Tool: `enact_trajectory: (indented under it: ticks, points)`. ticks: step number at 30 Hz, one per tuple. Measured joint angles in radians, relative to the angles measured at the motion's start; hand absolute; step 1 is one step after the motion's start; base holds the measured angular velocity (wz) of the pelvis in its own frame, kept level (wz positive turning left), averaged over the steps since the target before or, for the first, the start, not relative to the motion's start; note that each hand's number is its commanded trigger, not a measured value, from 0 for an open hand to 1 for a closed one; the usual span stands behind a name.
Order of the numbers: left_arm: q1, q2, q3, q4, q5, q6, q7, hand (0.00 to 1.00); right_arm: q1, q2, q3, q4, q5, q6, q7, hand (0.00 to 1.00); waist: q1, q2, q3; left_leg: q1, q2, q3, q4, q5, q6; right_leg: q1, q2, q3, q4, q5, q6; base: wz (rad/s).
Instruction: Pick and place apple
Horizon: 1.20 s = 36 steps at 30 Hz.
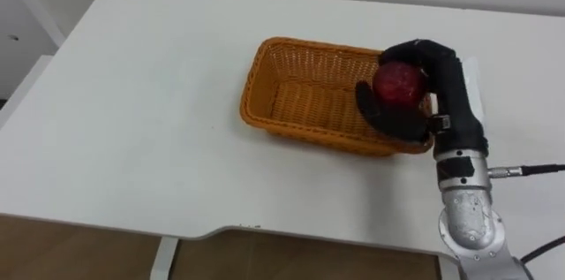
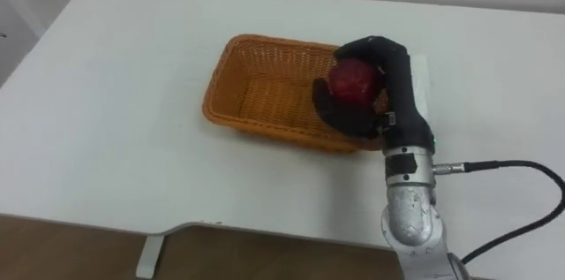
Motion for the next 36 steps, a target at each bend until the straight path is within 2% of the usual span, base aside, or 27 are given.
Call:
enact_trajectory:
  ticks: [2, 6, 12, 17, 20, 24, 26, 28, 31, 33, 36]
  points:
    - [-0.016, 0.000, -0.011, 0.000, 0.001, 0.001, 0.002, 0.00, 0.000, 0.000, 0.031, 0.000, 0.000, 0.013, 0.013, 0.00, 0.002, 0.000, 0.0001, -0.002, -0.001, -0.004, 0.000, 0.000, 0.000, -0.001, 0.000, -0.001, -0.001, 0.000, 0.000, 0.00]
    - [-0.033, 0.001, -0.014, 0.000, 0.001, 0.001, 0.004, 0.00, -0.001, -0.001, 0.068, 0.000, 0.000, 0.014, 0.031, 0.00, 0.002, 0.000, 0.0000, -0.003, -0.001, -0.006, -0.001, 0.000, 0.000, -0.001, 0.000, -0.004, -0.002, 0.000, 0.000, 0.01]
    - [-0.037, 0.001, -0.012, 0.000, 0.001, 0.000, 0.004, 0.00, -0.014, -0.013, 0.067, 0.000, -0.001, 0.014, 0.031, 0.00, 0.001, 0.002, -0.0009, -0.001, -0.001, -0.007, -0.002, 0.000, 0.000, 0.000, 0.000, -0.005, -0.002, 0.000, 0.000, 0.00]
    - [-0.028, 0.001, -0.007, -0.001, -0.021, -0.005, 0.004, 0.00, -0.031, -0.014, 0.017, 0.000, -0.004, 0.014, 0.029, 0.00, -0.005, 0.006, -0.0033, 0.001, -0.001, -0.009, -0.001, 0.001, 0.000, 0.002, -0.001, -0.004, -0.002, 0.000, 0.000, 0.00]
    - [-0.014, 0.001, 0.024, -0.003, -0.023, -0.011, 0.005, 0.00, -0.032, -0.020, -0.082, 0.000, 0.003, 0.011, 0.003, 0.00, -0.018, 0.002, -0.0048, 0.002, -0.001, -0.017, -0.001, 0.003, 0.002, 0.003, -0.002, -0.008, 0.000, 0.000, 0.000, 0.07]
    - [0.030, 0.006, 0.089, -0.004, -0.018, -0.012, 0.002, 0.00, -0.032, -0.032, -0.258, 0.001, 0.062, 0.010, -0.089, 0.00, -0.056, -0.012, -0.0113, 0.004, -0.002, -0.017, -0.001, 0.003, 0.002, 0.008, -0.003, -0.012, -0.001, 0.000, 0.000, 0.00]
    - [0.043, 0.009, 0.123, -0.004, -0.015, -0.012, 0.003, 0.00, -0.032, -0.043, -0.349, 0.003, 0.077, 0.009, -0.151, 0.00, -0.074, -0.019, -0.0115, 0.006, -0.003, -0.017, 0.001, 0.003, 0.002, 0.012, -0.002, -0.016, -0.001, 0.000, 0.000, 0.04]
    - [0.067, 0.020, 0.154, -0.004, -0.019, -0.020, 0.003, 0.00, -0.030, -0.063, -0.463, 0.037, 0.147, -0.024, -0.237, 0.00, -0.095, -0.025, -0.0119, 0.010, -0.002, -0.014, 0.002, 0.003, 0.002, 0.018, -0.001, -0.015, -0.003, 0.000, 0.000, 0.00]
    - [0.110, 0.024, 0.204, -0.005, -0.021, -0.030, 0.012, 0.00, -0.029, -0.074, -0.589, 0.096, 0.231, -0.027, -0.346, 0.00, -0.117, -0.030, -0.0092, 0.016, 0.000, 0.000, 0.000, 0.003, 0.002, 0.018, 0.000, -0.006, 0.000, 0.000, 0.000, -0.12]
    - [0.127, 0.025, 0.205, -0.008, -0.018, -0.028, 0.016, 0.00, -0.026, -0.083, -0.642, 0.146, 0.310, -0.033, -0.407, 0.00, -0.139, -0.031, -0.0082, 0.014, 0.000, 0.004, 0.001, 0.003, 0.002, 0.018, -0.001, -0.005, 0.000, 0.000, 0.000, -0.10]
    - [0.132, 0.025, 0.212, -0.022, -0.018, -0.027, 0.022, 0.00, -0.010, -0.100, -0.713, 0.240, 0.457, -0.031, -0.498, 0.00, -0.147, -0.034, -0.0068, 0.010, 0.000, 0.007, -0.001, 0.003, 0.002, 0.008, -0.001, 0.002, 0.010, 0.000, 0.000, -0.03]
